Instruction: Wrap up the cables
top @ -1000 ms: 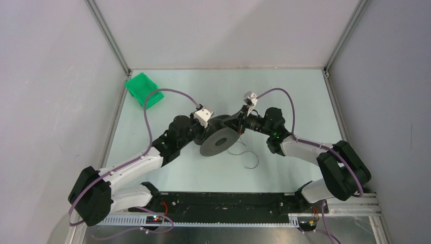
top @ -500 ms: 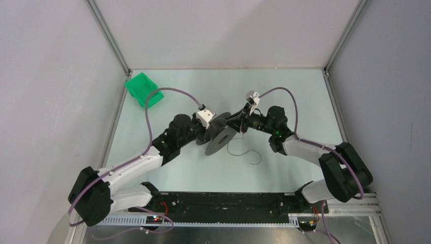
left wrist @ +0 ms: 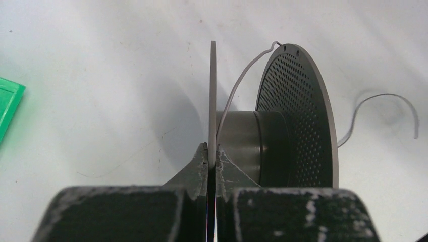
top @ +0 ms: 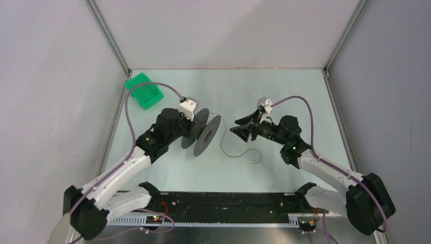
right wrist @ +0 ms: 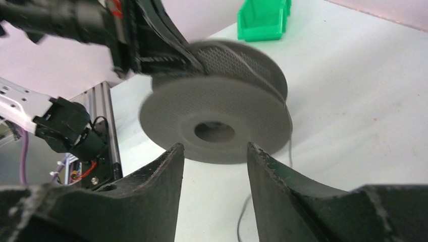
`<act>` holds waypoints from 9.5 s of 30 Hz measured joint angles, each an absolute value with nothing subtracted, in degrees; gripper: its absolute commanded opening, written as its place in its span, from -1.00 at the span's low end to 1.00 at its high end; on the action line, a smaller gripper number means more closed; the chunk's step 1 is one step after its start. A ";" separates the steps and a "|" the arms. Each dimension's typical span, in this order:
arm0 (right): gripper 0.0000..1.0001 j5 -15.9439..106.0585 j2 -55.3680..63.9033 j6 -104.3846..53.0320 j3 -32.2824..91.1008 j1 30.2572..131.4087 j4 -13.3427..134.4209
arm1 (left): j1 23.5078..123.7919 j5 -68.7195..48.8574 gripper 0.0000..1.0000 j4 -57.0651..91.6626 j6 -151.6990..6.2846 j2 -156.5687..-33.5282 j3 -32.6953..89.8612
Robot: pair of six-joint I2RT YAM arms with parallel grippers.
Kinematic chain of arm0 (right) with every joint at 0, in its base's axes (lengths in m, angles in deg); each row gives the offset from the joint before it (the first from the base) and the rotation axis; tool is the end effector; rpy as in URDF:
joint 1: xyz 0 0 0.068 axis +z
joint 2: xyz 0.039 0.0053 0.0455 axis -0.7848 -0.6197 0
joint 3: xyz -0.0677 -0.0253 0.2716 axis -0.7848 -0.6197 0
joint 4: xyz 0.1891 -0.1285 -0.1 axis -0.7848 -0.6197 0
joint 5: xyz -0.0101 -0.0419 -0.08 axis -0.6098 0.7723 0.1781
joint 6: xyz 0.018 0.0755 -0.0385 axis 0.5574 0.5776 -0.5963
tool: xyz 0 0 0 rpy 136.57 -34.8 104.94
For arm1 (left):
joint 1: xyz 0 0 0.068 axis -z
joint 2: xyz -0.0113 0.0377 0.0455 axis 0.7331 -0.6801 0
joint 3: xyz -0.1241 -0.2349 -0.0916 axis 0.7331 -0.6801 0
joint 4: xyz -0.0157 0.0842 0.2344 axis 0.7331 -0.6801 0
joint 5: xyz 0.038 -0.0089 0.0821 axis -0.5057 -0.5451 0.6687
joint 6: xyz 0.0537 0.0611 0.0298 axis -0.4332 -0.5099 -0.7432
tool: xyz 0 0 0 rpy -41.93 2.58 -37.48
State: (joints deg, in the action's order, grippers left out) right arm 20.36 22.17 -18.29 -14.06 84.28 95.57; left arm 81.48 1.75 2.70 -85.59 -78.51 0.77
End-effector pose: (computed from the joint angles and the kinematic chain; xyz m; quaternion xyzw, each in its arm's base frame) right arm 0.2017 0.1774 0.2967 -0.3052 0.6178 0.4528 0.5659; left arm 0.2114 -0.1389 0.2783 0.2460 0.8162 -0.1240 0.5079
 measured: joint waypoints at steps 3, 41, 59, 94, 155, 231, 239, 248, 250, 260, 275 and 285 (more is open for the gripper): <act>0.11 23.71 23.57 -19.87 -16.49 86.32 94.98 | 81.39 1.95 -1.00 0.65 -83.16 -73.51 0.77; 0.30 38.02 -19.71 -33.92 -21.17 99.12 142.45 | 81.26 -1.18 -1.00 -13.30 -63.47 -59.39 10.83; -0.30 36.73 -24.06 -32.09 -15.79 97.73 143.70 | 81.26 -4.81 -1.00 -15.57 -58.62 -56.68 13.56; 0.39 30.87 -17.74 -33.94 -19.75 104.44 144.27 | 81.24 -4.33 -1.00 -18.19 -54.66 -54.08 16.84; -1.00 67.27 5.63 -41.77 -0.07 134.21 86.76 | 63.75 4.81 -1.00 -9.19 -59.07 -67.87 8.03; -0.93 20.05 6.78 -6.40 -18.28 98.05 116.27 | 71.09 -12.76 -1.00 0.28 -48.19 -52.09 5.17; -0.98 15.14 2.83 10.88 -19.35 98.29 135.98 | 69.37 -11.56 -1.00 8.47 -43.47 -50.71 -0.34; -1.00 19.88 1.91 20.74 -19.33 99.98 142.80 | 69.17 -8.41 -1.00 17.44 -37.85 -48.68 -5.61; -1.00 22.28 1.91 22.29 -19.31 100.02 143.33 | 69.13 -7.28 -1.00 19.10 -35.93 -47.89 -7.25; -1.00 38.00 -0.14 28.89 -16.82 101.49 144.70 | 69.13 -1.59 -1.00 28.89 -21.07 -46.08 -17.17; -1.00 59.88 -14.35 40.48 -12.10 106.23 146.26 | 68.32 6.14 -1.00 34.37 -11.08 -50.34 -25.39; -0.90 70.89 -18.16 41.90 -11.79 110.56 146.78 | 68.23 9.49 -1.00 35.55 -6.47 -49.20 -30.96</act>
State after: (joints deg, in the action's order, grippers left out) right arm 70.89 -18.16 41.90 -11.79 110.56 146.78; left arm 68.23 9.49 35.55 -6.47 -49.20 -30.96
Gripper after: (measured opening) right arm 0.015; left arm 0.035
